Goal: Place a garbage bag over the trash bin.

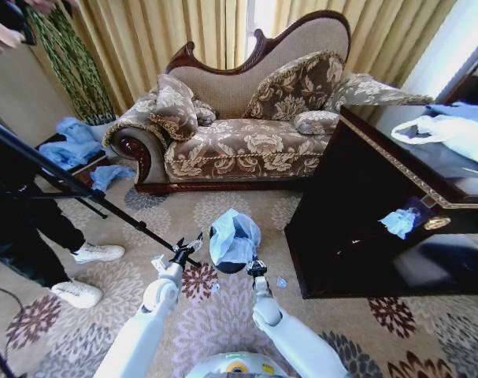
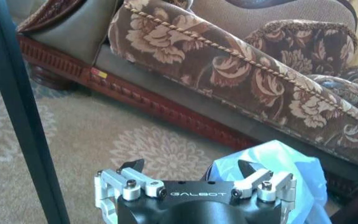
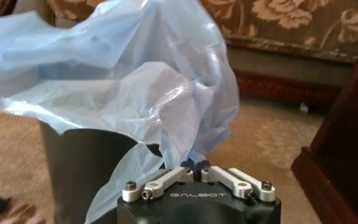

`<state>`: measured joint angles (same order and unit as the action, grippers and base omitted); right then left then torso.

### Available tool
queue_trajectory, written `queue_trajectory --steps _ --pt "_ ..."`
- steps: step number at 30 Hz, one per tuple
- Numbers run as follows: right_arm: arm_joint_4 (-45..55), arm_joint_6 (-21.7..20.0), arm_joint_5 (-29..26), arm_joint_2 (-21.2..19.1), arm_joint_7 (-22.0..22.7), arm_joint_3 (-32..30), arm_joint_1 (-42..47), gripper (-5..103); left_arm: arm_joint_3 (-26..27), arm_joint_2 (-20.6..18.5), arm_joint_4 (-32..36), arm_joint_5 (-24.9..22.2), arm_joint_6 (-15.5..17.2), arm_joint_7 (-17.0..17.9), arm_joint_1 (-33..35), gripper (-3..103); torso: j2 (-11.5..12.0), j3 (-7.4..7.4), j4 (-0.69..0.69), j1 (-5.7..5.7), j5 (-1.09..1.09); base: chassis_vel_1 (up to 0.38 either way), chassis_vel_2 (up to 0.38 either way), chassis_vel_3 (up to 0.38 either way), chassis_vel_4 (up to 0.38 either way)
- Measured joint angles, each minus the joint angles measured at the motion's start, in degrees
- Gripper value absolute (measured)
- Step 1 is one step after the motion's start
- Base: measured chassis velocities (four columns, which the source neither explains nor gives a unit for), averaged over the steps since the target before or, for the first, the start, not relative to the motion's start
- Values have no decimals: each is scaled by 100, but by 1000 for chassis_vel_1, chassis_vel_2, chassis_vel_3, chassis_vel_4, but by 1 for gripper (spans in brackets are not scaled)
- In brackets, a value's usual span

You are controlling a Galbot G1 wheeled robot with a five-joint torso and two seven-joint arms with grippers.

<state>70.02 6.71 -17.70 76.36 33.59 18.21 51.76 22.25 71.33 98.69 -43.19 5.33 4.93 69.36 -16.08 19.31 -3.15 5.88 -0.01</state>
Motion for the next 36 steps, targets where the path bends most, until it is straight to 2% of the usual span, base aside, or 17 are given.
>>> queue_trajectory --steps 12,20,22,24,27,28,29,31,33,34,35,36 --pt "-449 190 124 379 -91 93 -95 0 11 59 143 67 -13 5 84 100 0 0 0 0 0 0 0 0 0" --pt "-458 268 115 431 -127 85 -83 -1 23 91 179 212 30 53 178 100 0 0 0 0 1 0 0 0 0" --pt "-297 281 41 388 -117 72 -58 9 23 105 254 258 243 148 178 100 0 0 1 0 1 0 0 0 0" --pt "-234 285 -4 360 -124 72 -45 9 25 105 317 264 344 167 177 100 0 0 0 0 1 0 0 0 0" --pt "-3 316 -164 257 -129 72 17 25 26 102 492 278 603 257 183 100 0 0 0 0 2 0 0 0 0" --pt "93 321 -200 207 -125 67 49 31 27 101 516 284 636 294 183 100 0 0 1 0 2 0 0 0 0" --pt "93 321 -200 207 -125 67 49 31 27 101 516 284 636 294 183 100 0 0 1 0 2 0 0 0 0" --pt "227 322 -237 77 -96 34 115 41 27 99 531 307 643 307 181 100 0 0 1 0 2 0 0 0 0" --pt "279 322 -238 2 -90 2 146 41 27 91 538 313 643 298 179 100 0 0 0 0 2 0 0 0 0" --pt "353 323 -237 -109 -83 -66 189 53 26 79 549 315 643 259 176 100 0 0 0 0 2 0 0 0 0" --pt "392 323 -237 -188 -73 -110 215 58 23 74 552 316 643 241 167 100 0 0 1 0 1 0 0 0 0" --pt "392 323 -237 -188 -73 -110 215 58 23 74 552 316 643 241 167 100 0 0 1 0 1 0 0 0 0"
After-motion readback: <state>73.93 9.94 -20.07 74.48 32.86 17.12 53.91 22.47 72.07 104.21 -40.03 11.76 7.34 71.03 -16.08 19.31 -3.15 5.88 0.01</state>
